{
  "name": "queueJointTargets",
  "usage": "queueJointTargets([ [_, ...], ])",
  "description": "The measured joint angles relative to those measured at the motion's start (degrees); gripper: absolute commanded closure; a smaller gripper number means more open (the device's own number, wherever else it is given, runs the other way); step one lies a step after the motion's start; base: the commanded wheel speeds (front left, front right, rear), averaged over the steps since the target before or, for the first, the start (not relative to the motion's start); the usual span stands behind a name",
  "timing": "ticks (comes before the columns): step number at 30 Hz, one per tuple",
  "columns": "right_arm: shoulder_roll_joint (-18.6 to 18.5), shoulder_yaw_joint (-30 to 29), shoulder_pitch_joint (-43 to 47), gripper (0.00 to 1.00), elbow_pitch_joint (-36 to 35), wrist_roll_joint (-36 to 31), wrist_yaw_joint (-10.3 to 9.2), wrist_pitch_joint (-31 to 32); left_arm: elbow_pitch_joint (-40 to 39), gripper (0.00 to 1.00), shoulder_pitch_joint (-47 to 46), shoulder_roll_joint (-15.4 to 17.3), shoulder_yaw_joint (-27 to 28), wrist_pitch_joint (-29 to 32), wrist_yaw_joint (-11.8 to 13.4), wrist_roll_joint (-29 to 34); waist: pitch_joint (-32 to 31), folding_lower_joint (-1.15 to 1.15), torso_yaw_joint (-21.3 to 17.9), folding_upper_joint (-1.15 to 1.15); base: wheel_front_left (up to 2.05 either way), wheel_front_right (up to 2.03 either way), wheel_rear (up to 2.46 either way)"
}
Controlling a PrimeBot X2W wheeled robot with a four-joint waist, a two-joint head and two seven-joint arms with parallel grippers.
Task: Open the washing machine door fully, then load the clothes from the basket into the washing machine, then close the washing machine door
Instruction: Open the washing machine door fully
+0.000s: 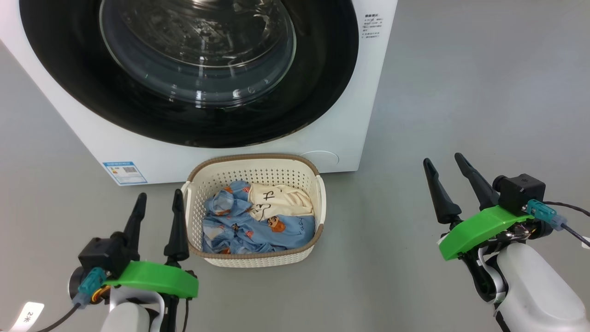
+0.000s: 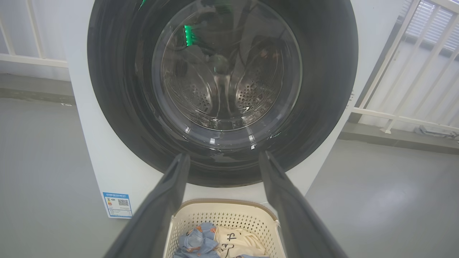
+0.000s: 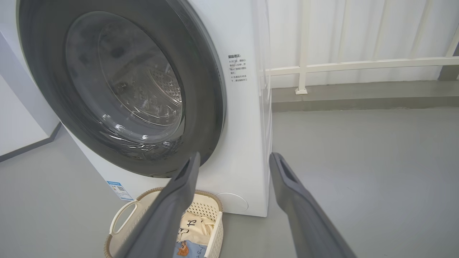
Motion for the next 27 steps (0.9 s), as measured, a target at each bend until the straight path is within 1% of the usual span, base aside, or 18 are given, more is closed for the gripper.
queueJointTargets([
  [8, 0.3, -1.9, 0.0, 0.0, -2.8, -0.7, 0.0, 0.0, -0.2, 0.0, 0.0, 0.0, 0.3, 0.0, 0.3, 0.1, 0.7, 0.0, 0.1, 0.0, 0.0, 0.0, 0.0],
  [21, 0.6, -3.7, 0.1, 0.0, -3.2, -2.1, 0.0, 0.0, -0.1, 0.0, 0.0, -0.1, 1.2, 0.0, 0.3, 0.6, 1.1, 0.0, 0.4, 0.0, 0.0, 0.0, 0.0],
  [27, 0.2, -5.9, 0.0, 0.0, -3.8, -2.2, 0.0, 0.0, -0.7, 0.0, 0.0, -0.2, 1.1, 0.0, 0.3, 0.6, 2.0, 0.0, 1.2, 0.0, 0.0, 0.0, 0.0],
])
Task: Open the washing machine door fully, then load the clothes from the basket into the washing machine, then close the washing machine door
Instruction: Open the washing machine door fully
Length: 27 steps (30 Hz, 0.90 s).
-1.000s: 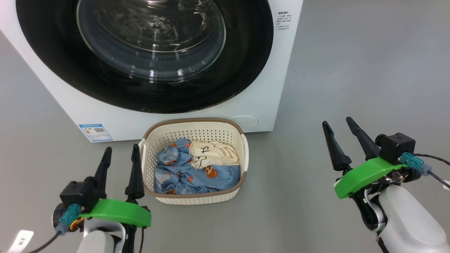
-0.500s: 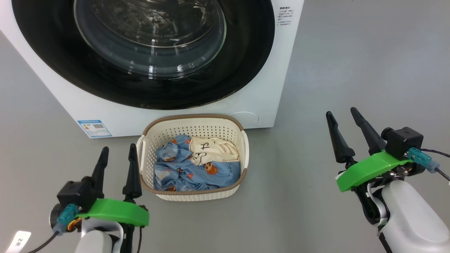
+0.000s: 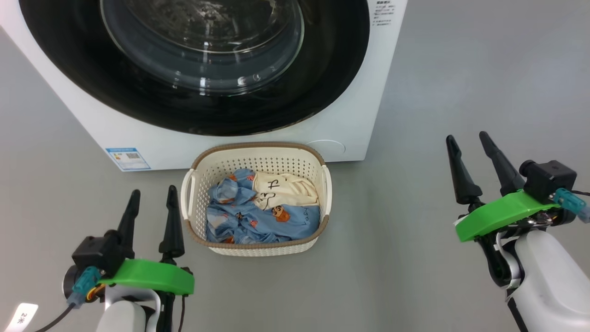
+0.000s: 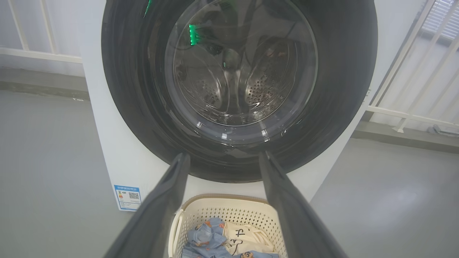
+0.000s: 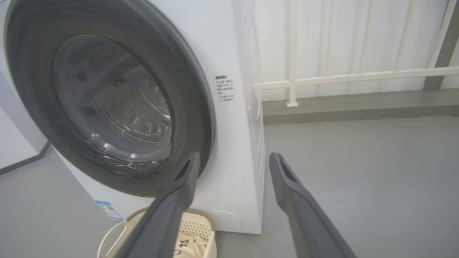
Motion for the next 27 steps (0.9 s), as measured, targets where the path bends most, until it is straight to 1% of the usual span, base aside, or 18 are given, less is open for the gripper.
queueJointTargets([
  [12, -1.8, -2.7, -6.6, 0.0, -0.6, -0.4, 0.0, 0.0, -2.3, 0.0, -0.7, -0.1, -0.1, 0.0, 0.0, 0.0, 3.7, 0.0, 2.2, 0.0, 0.0, 0.0, 0.0],
  [13, -2.0, -3.0, -7.2, 0.12, -0.7, -0.4, 0.0, 0.0, -2.6, 0.0, -1.2, -0.1, -0.2, 0.0, 0.0, 0.0, 4.1, 0.0, 2.4, 0.0, 0.0, 0.0, 0.0],
  [14, -2.2, -3.2, -7.7, 0.29, -0.7, -0.4, 0.0, 0.0, -2.9, 0.0, -1.5, -0.1, -0.2, 0.0, 0.0, 0.0, 4.4, 0.0, 2.6, 0.0, 0.0, 0.0, 0.0],
  [15, -2.5, -3.4, -8.3, 0.5, -0.7, -0.4, 0.0, 0.0, -3.1, 0.0, -1.8, -0.2, -0.2, -0.1, 0.0, 0.0, 4.8, 0.0, 2.9, 0.0, 0.0, 0.0, 0.0],
  [16, -2.8, -3.7, -8.8, 0.54, -0.7, -0.3, 0.01, -0.1, -3.3, 0.0, -2.1, -0.2, -0.2, -0.1, 0.0, 0.0, 5.1, 0.0, 3.1, 0.0, 0.0, 0.0, 0.0],
  [18, -3.4, -4.7, -9.8, 0.71, -0.7, 0.1, 0.0, -0.2, -3.6, 0.0, -2.2, -0.2, -0.2, -0.1, 0.0, 0.0, 5.6, 0.0, 3.7, 0.0, 0.0, 0.0, 0.0],
  [19, -3.7, -5.0, -10.3, 0.82, -0.7, 0.1, 0.0, -0.2, -3.6, 0.0, -2.2, -0.2, -0.2, -0.1, 0.0, 0.0, 5.9, 0.0, 4.0, 0.0, 0.0, 0.0, 0.0],
  [20, -4.1, -5.1, -10.7, 0.97, -0.8, 0.2, 0.0, -0.2, -3.6, 0.0, -2.2, -0.2, -0.2, -0.1, -0.1, 0.0, 6.2, 0.0, 4.2, 0.0, 0.0, 0.0, 0.0],
  [21, -4.3, -5.3, -11.1, 1.0, -0.8, 0.3, 0.01, -0.2, -3.6, 0.0, -2.3, -0.2, -0.3, -0.1, -0.1, 0.0, 6.4, 0.0, 4.5, 0.0, 0.0, 0.0, 0.0],
  [24, -4.8, -5.6, -12.2, 1.0, -0.9, 1.6, 0.0, -0.2, -3.6, 0.0, -2.4, -0.2, -0.5, -0.1, -0.3, -0.1, 7.3, 0.0, 5.2, 0.0, 0.0, 0.0, 0.0],
  [27, -5.1, -5.7, -13.7, 1.0, -0.6, 4.6, 0.01, -0.2, -3.8, 0.0, -2.7, -0.3, -0.8, -0.1, -0.3, -0.4, 8.1, 0.0, 5.9, 0.0, 0.0, 0.0, 0.0],
])
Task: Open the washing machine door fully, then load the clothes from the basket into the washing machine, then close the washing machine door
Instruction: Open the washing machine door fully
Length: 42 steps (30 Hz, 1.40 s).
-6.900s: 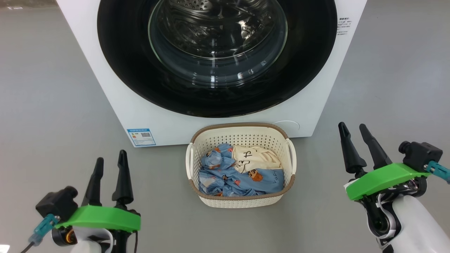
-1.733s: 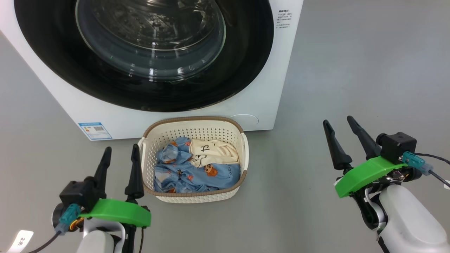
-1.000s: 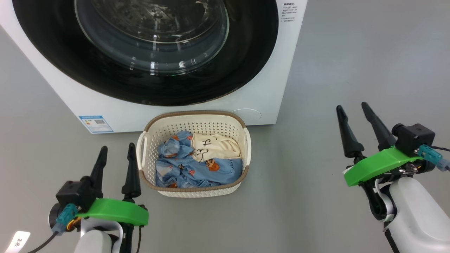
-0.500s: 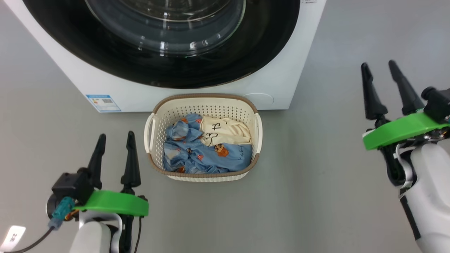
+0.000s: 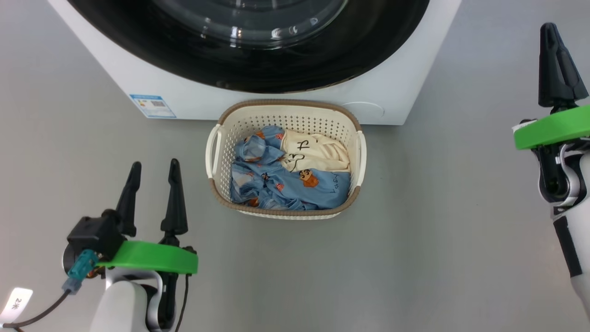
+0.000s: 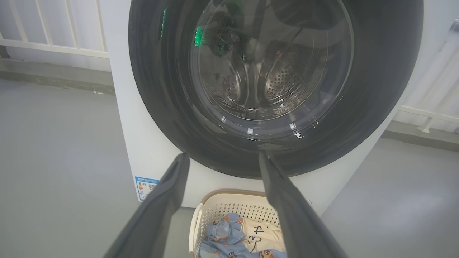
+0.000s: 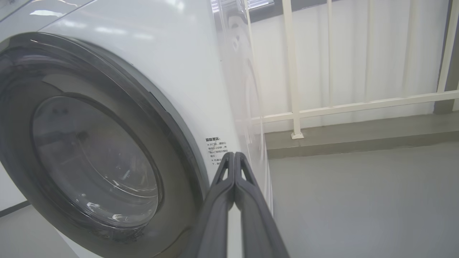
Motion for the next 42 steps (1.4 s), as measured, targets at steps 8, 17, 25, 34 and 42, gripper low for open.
queueJointTargets([
  [8, -3.2, 3.1, -6.1, 1.0, 3.2, 12.6, -0.01, 0.0, -0.6, 0.0, -1.2, -0.1, -0.8, 0.0, 0.0, -1.3, 2.1, 0.0, 1.7, 0.0, 0.0, 0.0, 0.0],
  [17, -6.6, 10.1, -13.4, 1.0, 5.2, 32.0, -0.01, 6.1, -0.7, 0.0, -2.1, -0.1, -1.7, -0.2, -0.4, -2.3, 4.2, 0.0, 3.4, 0.0, 0.0, 0.0, 0.0],
  [25, -8.6, 10.0, -19.3, 1.0, 6.6, 48.0, -0.01, 15.8, -0.9, 0.0, -2.6, -0.1, -2.0, -0.2, -0.4, -2.9, 6.2, 0.0, 4.5, 0.0, 0.0, 0.0, 0.0],
  [34, -9.1, 7.5, -24.2, 1.0, 9.0, 62.0, -0.01, 31.3, -0.9, 0.0, -3.6, -0.3, -3.0, -0.2, 0.1, -4.1, 8.1, 0.0, 5.9, 0.0, 0.0, 0.0, 0.0],
  [42, -8.8, 5.1, -29.1, 1.0, 11.9, 67.3, -0.01, 39.6, -0.9, 0.0, -4.4, -0.4, -3.8, -0.2, 0.1, -4.3, 9.6, 0.0, 7.0, 0.0, 0.0, 0.0, 0.0],
])
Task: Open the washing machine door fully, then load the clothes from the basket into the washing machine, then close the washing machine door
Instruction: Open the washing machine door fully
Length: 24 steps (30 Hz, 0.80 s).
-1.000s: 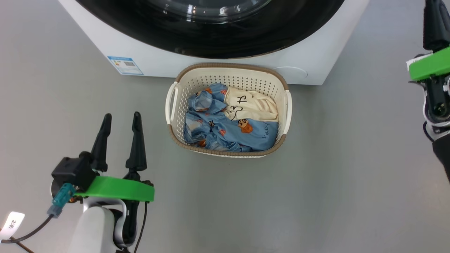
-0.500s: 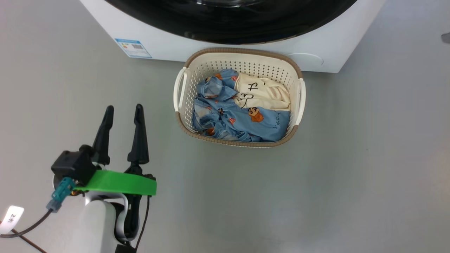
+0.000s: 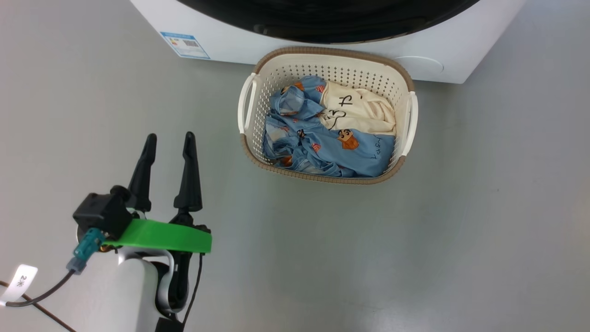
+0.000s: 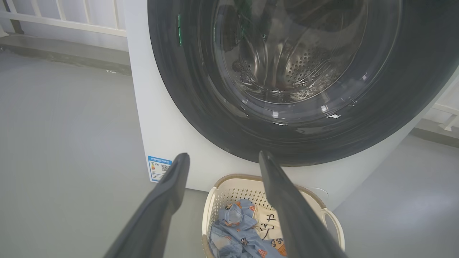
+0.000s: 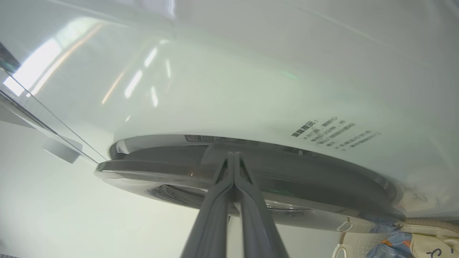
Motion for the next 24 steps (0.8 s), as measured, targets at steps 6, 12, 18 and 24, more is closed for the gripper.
queueJointTargets([
  [6, 0.1, 0.1, -2.9, 1.0, 1.8, -0.1, 0.0, 3.0, -0.3, 0.0, 0.0, -0.1, -0.5, 0.0, 0.5, -0.5, 0.8, 0.0, 0.6, 0.0, 0.0, 0.0, 0.0],
  [12, 0.5, 1.3, -6.1, 1.0, 4.5, -0.4, 0.0, 6.4, -1.6, 0.0, 0.0, -0.1, -1.2, 0.0, 0.6, -1.2, 1.5, 0.0, 1.5, 0.0, 0.0, 0.0, 0.0],
  [18, 0.5, 1.6, -9.1, 1.0, 6.6, -1.3, 0.0, 7.4, -3.5, 0.0, -0.1, -0.1, -1.8, 0.0, 1.1, -2.6, 2.3, 0.0, 2.4, 0.0, 0.0, 0.0, 0.0],
  [24, 0.1, 1.7, -10.9, 1.0, 7.9, -1.8, 0.0, 8.0, -4.3, 0.0, -0.2, -0.1, -2.0, 0.0, 1.5, -3.1, 3.0, 0.0, 3.3, 0.0, 0.0, 0.0, 0.0],
])
